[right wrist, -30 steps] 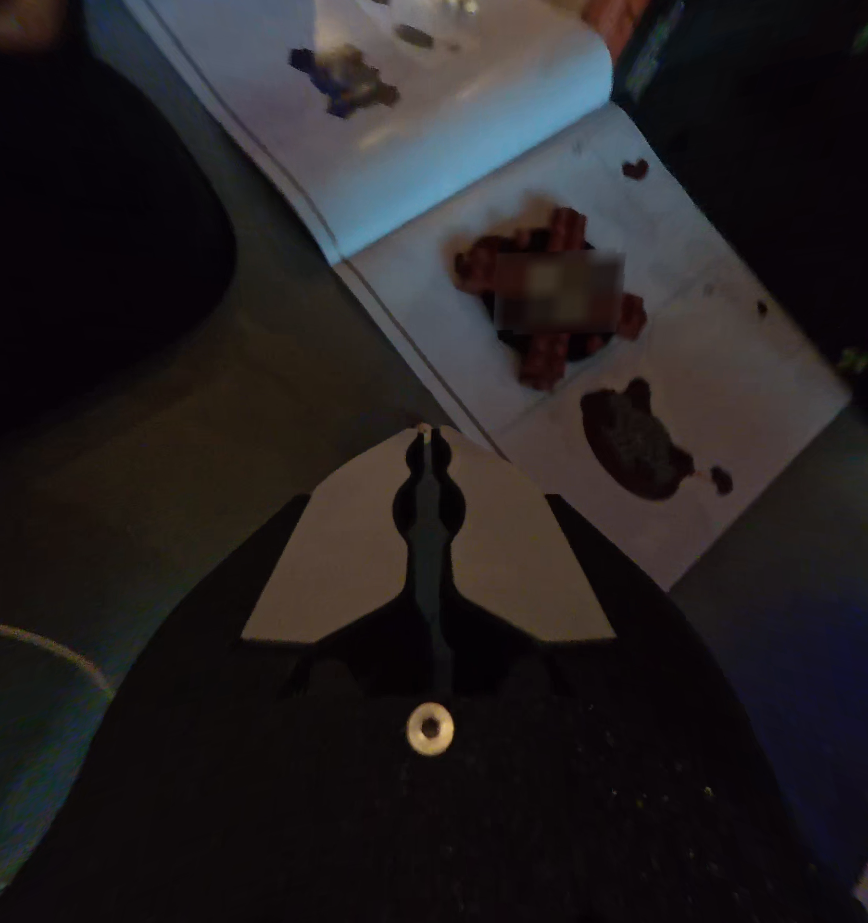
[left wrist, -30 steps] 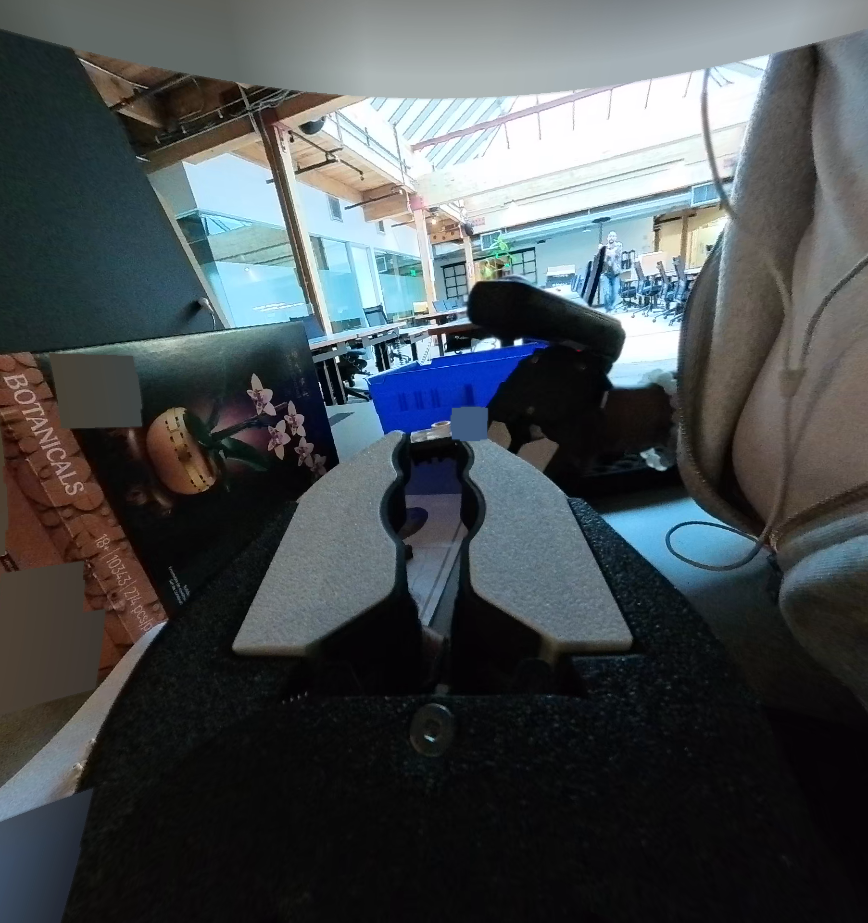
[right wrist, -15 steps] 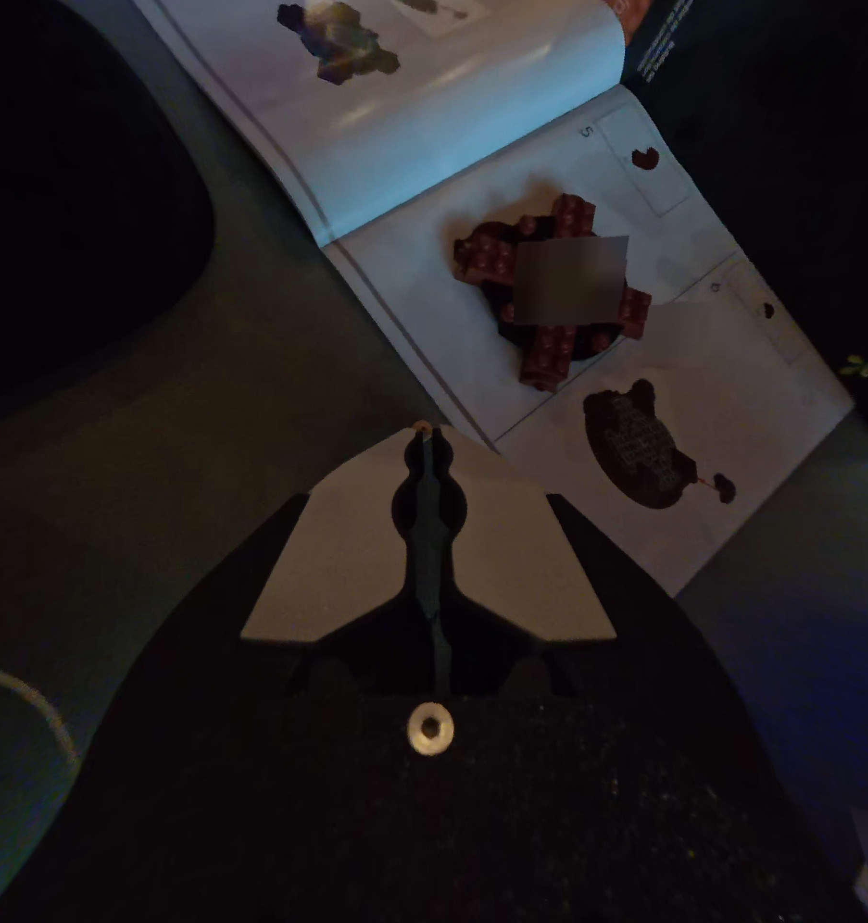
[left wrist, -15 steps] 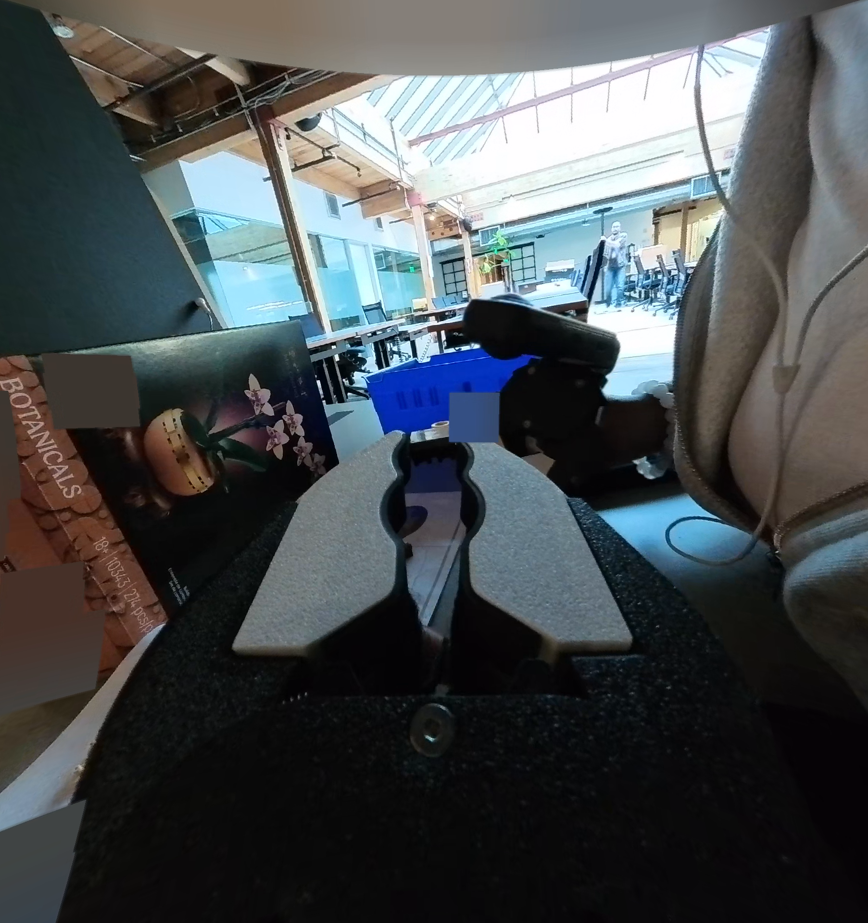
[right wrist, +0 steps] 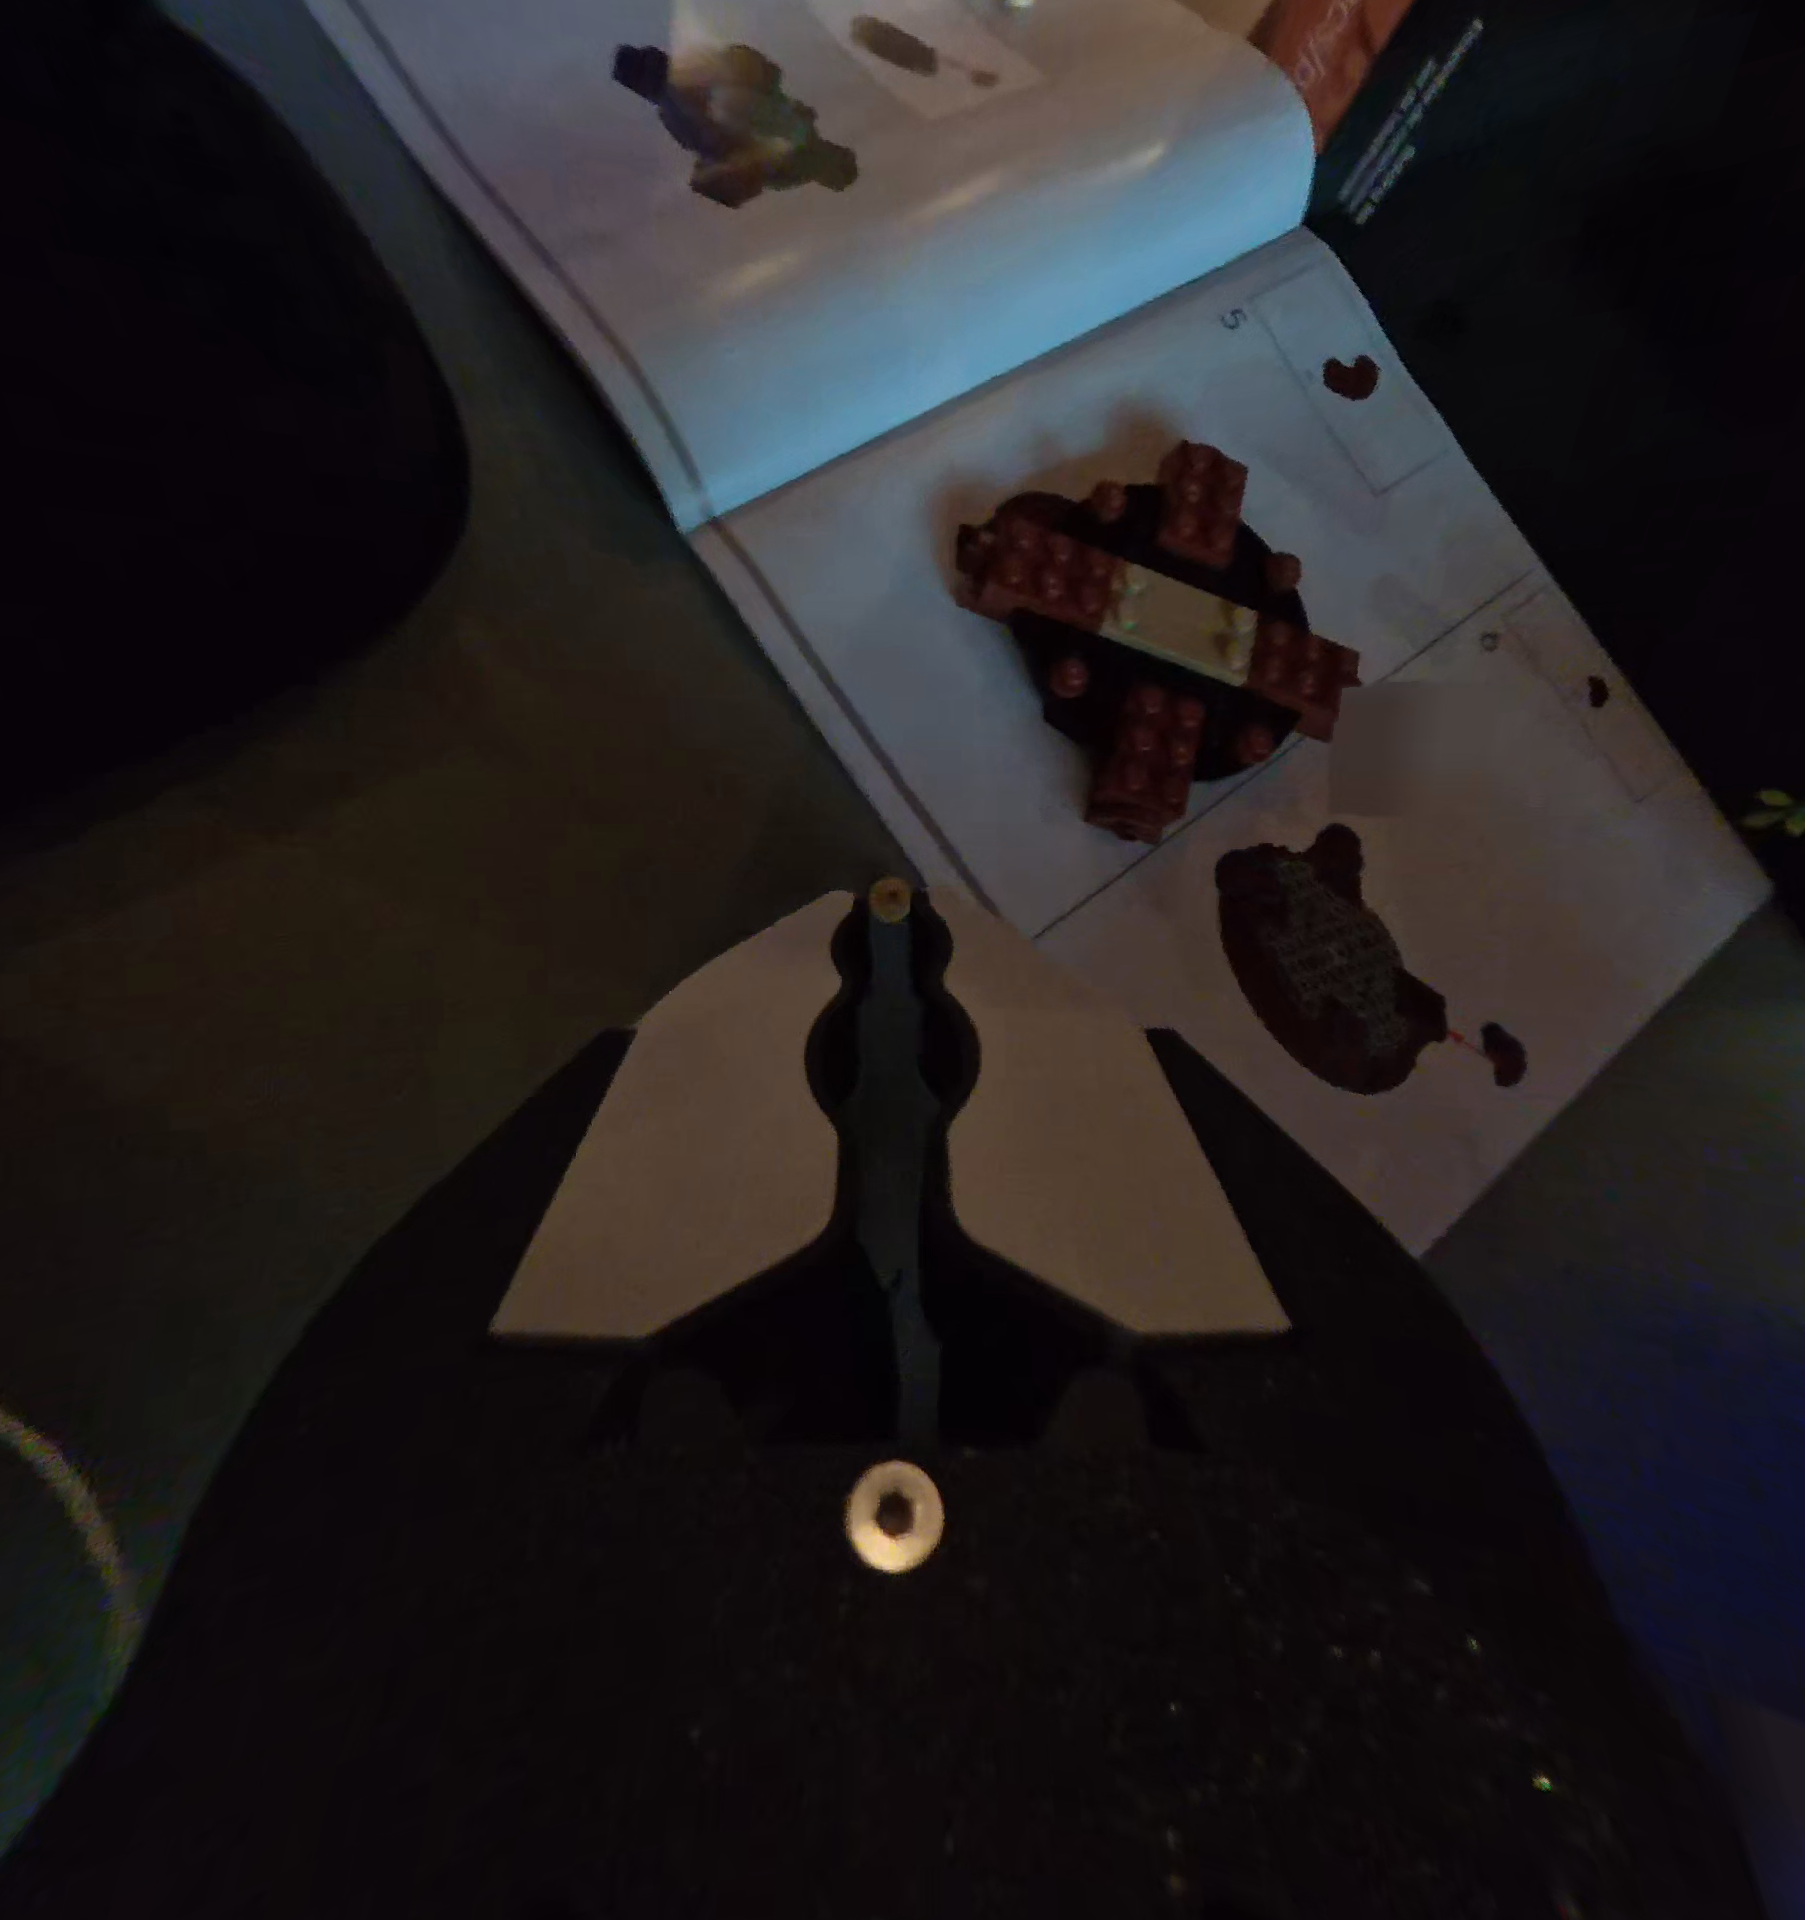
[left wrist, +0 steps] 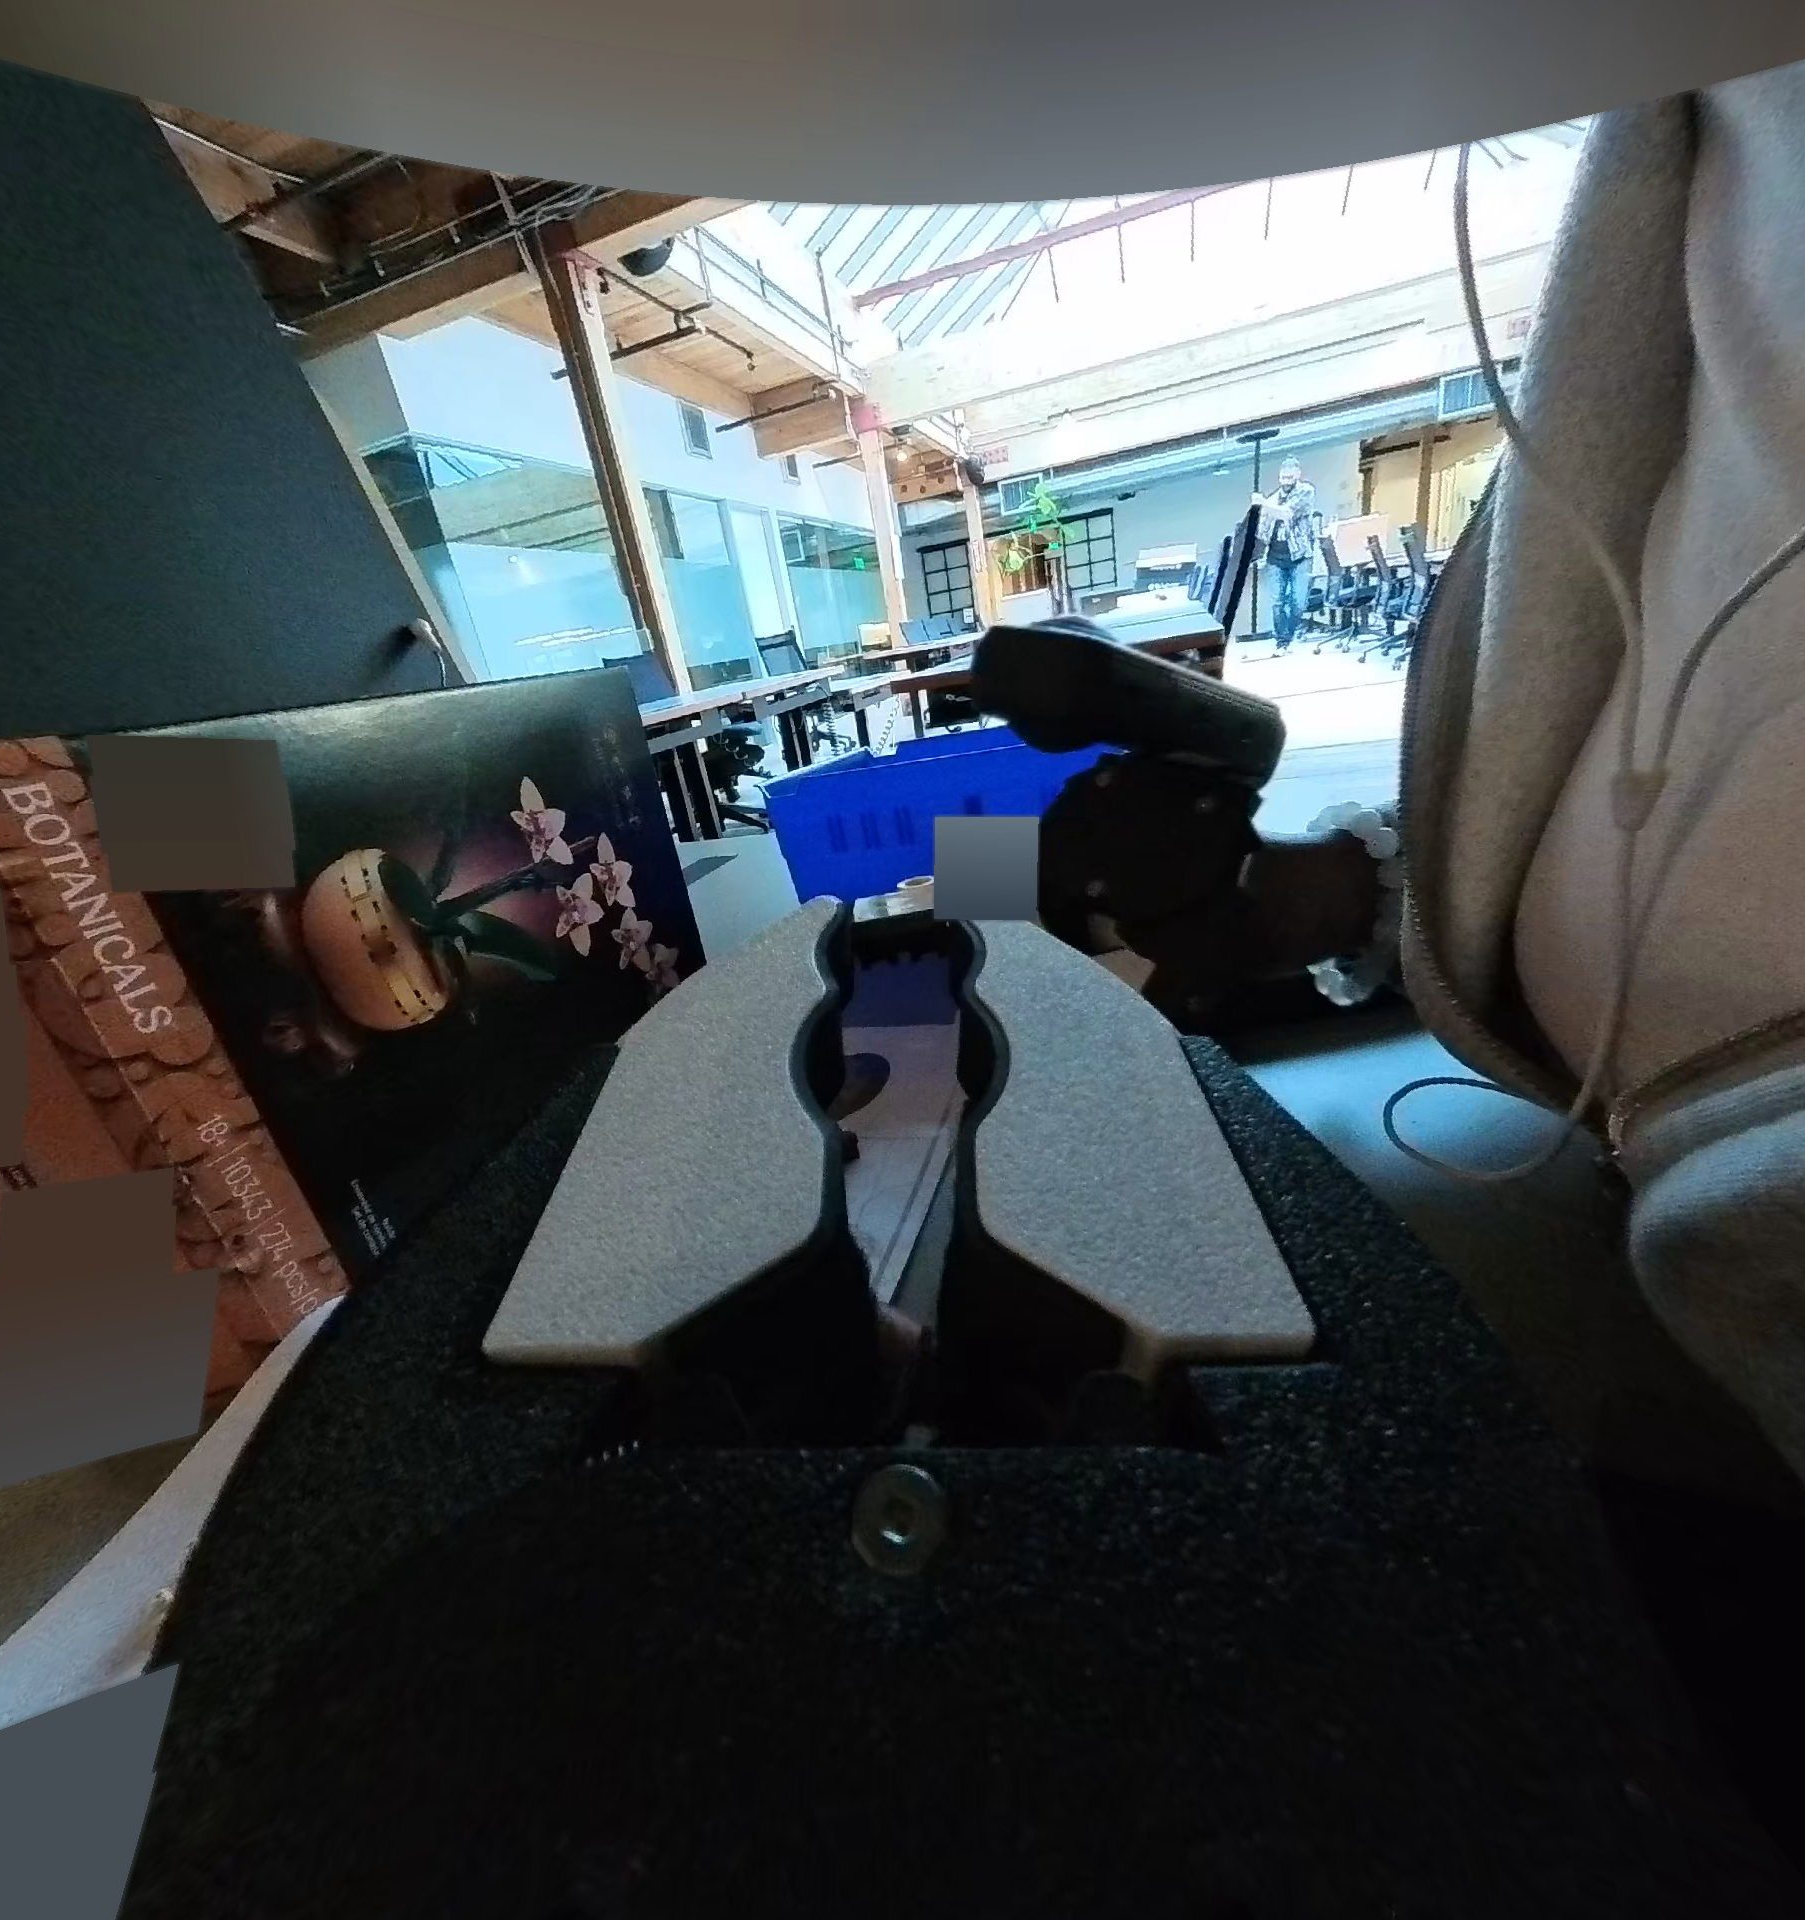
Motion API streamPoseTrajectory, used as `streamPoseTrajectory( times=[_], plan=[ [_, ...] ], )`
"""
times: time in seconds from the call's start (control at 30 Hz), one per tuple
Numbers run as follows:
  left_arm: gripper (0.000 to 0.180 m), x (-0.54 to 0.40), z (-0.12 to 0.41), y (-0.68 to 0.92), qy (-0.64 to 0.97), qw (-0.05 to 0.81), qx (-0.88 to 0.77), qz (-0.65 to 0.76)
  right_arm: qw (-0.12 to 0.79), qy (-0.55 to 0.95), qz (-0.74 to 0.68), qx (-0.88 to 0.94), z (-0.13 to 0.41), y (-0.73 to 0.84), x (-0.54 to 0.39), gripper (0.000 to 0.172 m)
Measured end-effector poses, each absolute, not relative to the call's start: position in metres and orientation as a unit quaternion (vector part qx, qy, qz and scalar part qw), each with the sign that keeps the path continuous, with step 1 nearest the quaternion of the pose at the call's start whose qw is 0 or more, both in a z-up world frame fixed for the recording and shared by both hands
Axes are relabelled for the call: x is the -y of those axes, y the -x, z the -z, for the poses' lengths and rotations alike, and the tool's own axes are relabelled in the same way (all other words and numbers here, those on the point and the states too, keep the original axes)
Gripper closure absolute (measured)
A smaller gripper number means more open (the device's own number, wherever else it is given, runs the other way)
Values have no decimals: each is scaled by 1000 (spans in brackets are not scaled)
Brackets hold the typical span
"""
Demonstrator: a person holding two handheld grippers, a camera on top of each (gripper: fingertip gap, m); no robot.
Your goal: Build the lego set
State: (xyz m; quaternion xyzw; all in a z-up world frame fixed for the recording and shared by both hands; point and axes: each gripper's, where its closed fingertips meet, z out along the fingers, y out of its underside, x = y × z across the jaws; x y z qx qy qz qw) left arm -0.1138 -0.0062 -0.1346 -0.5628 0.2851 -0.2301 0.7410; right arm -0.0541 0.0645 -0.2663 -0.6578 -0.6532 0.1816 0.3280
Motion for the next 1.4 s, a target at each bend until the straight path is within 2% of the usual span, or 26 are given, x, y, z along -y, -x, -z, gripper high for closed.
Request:
streamPoseTrajectory(
  times=[1.1, 1.4],
  plan=[
    [164, 6, 134, 115, 563, 742, -282, 232, 317, 663, -189, 651, 268, 61, -74, 164],
    [164, 6, 134, 115, 563, 741, -281, 233, 341, 654, -154, 657, 266, 54, -78, 162]
  ],
)
